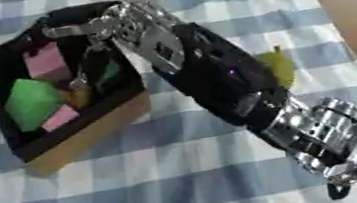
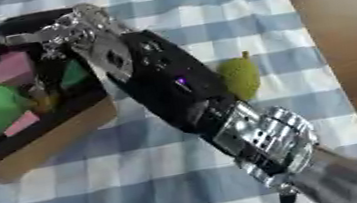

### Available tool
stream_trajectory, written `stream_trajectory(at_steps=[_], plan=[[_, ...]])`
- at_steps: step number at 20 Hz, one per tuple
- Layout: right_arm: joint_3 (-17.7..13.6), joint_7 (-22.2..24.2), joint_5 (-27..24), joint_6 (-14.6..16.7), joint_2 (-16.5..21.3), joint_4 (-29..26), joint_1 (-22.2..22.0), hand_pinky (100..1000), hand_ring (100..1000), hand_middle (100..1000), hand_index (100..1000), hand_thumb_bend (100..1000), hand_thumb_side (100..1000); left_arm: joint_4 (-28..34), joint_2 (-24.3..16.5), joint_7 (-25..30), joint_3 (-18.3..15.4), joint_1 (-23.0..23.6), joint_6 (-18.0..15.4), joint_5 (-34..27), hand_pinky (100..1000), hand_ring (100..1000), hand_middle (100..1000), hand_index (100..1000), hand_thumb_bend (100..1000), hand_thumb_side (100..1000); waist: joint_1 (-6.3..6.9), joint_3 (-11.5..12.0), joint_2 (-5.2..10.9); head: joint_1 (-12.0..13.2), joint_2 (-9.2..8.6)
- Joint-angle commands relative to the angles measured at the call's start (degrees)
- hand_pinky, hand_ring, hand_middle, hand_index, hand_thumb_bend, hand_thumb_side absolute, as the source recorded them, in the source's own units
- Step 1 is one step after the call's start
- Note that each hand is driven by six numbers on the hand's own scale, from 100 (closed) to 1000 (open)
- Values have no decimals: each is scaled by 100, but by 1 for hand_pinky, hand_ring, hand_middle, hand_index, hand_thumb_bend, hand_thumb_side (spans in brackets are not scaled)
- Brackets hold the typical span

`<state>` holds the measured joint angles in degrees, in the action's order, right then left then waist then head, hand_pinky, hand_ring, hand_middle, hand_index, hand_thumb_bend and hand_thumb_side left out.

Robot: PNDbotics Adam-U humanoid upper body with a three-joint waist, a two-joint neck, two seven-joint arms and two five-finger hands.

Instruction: Pick up objects on the table and place them in the box.

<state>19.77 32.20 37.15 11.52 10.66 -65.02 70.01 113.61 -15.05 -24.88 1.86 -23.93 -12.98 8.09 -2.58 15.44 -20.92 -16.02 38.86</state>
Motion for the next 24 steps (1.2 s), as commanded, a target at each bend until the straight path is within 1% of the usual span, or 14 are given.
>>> stream_trajectory(at_steps=[1, 5, 8, 9, 11, 14, 18, 20, 22, 24], plan=[[-31, -290, -329, -310, 576, -677, 183, 881, 848, 749, 930, 100, 100, 99, -121, -33, -47, 42, 54, 27, 782, 785, 695, 805, 414, 702, -20, -51, 202, 72, 77], [90, -389, -583, -694, 1608, -1584, 45, 883, 857, 765, 936, 110, 100, 99, -181, -84, -81, 186, 115, 79, 782, 785, 695, 805, 411, 706, -29, -211, 273, 168, 156], [115, -362, -873, -917, 2407, -2215, -222, 885, 863, 773, 940, 136, 100, 99, -225, -125, -105, 259, 144, 114, 781, 786, 696, 805, 410, 707, -18, -328, 305, 250, 197], [123, -340, -955, -988, 2672, -2404, -345, 887, 867, 779, 943, 149, 105, 99, -239, -137, -111, 282, 156, 124, 781, 786, 696, 805, 410, 708, -10, -370, 312, 283, 210], [115, -299, -1087, -1111, 3182, -2796, -660, 889, 874, 788, 948, 152, 144, 99, -264, -158, -122, 320, 177, 142, 781, 786, 696, 805, 409, 709, 12, -442, 323, 345, 230], [-13, -358, -1229, -1287, 3840, -3399, -1265, 891, 879, 791, 949, 156, 162, 99, -279, -174, -123, 349, 198, 160, 780, 786, 697, 805, 408, 711, 56, -507, 317, 430, 234], [-263, -534, -1374, -1497, 4527, -4138, -2125, 894, 890, 805, 951, 157, 198, 99, -281, -180, -120, 378, 229, 167, 780, 787, 700, 805, 405, 715, 116, -558, 294, 507, 237], [-382, -623, -1433, -1578, 4806, -4480, -2566, 894, 891, 806, 951, 153, 222, 99, -274, -180, -118, 382, 239, 167, 779, 787, 702, 805, 404, 716, 143, -572, 280, 534, 237], [-488, -699, -1455, -1634, 5024, -4782, -2987, 894, 891, 805, 948, 169, 228, 99, -265, -182, -119, 385, 251, 168, 779, 787, 704, 804, 403, 717, 170, -584, 264, 574, 234], [-573, -804, -1417, -1566, 5163, -4915, -3349, 893, 892, 804, 942, 178, 236, 99, -254, -186, -119, 382, 261, 168, 779, 793, 706, 804, 403, 717, 193, -585, 247, 601, 229]])
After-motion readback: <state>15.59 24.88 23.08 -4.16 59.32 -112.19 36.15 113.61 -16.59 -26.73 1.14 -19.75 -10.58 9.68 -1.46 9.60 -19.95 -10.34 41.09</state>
